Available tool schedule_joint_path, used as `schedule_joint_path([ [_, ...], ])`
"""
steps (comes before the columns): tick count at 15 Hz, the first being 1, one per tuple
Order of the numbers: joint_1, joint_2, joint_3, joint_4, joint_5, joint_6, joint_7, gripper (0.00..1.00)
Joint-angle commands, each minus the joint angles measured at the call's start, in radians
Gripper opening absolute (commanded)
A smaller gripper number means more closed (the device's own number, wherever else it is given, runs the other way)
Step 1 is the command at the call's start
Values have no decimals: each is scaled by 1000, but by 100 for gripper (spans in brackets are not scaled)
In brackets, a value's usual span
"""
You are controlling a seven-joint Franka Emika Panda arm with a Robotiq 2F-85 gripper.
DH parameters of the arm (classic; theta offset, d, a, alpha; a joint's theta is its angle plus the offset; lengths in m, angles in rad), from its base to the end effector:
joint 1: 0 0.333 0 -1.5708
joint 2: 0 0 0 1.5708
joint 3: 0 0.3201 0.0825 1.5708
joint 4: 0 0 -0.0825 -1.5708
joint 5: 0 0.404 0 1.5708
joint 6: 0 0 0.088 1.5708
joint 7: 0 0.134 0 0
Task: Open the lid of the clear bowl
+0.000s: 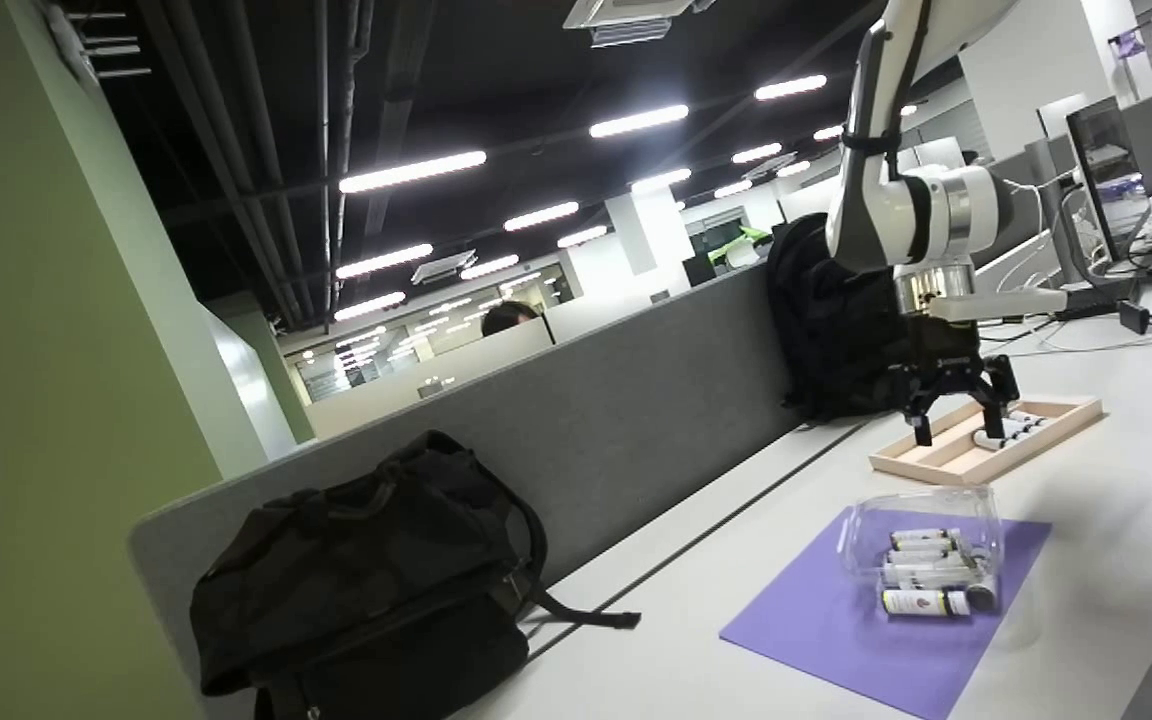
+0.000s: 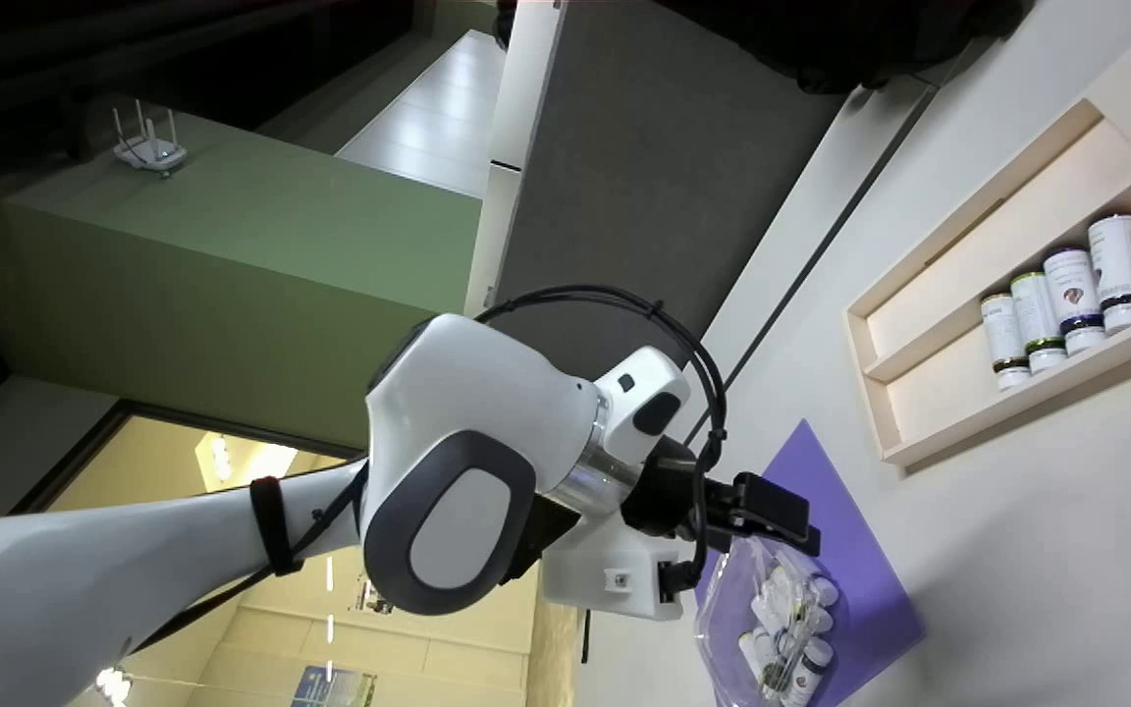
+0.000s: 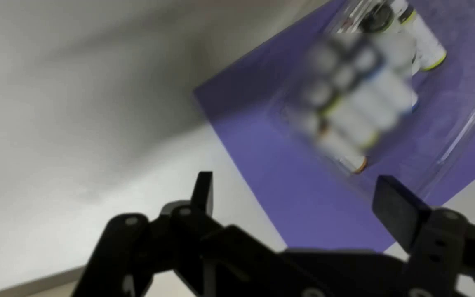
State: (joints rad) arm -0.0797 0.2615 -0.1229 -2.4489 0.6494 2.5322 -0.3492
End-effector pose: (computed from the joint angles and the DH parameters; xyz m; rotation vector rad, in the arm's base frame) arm 0.4604 -0.0960 0.1422 -2.7563 0.5883 0.1063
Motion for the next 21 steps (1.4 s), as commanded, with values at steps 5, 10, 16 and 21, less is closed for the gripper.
schedule_joint_path([
  [5,-73,40,69,37,-20,-57,-19,100],
  [10,-73,40,72,37,-20,-53,-19,100],
  [16,-97,37,87,48,-15,-108,-104,100],
  [21,-169,68,126,94,3,-247,-421,100],
])
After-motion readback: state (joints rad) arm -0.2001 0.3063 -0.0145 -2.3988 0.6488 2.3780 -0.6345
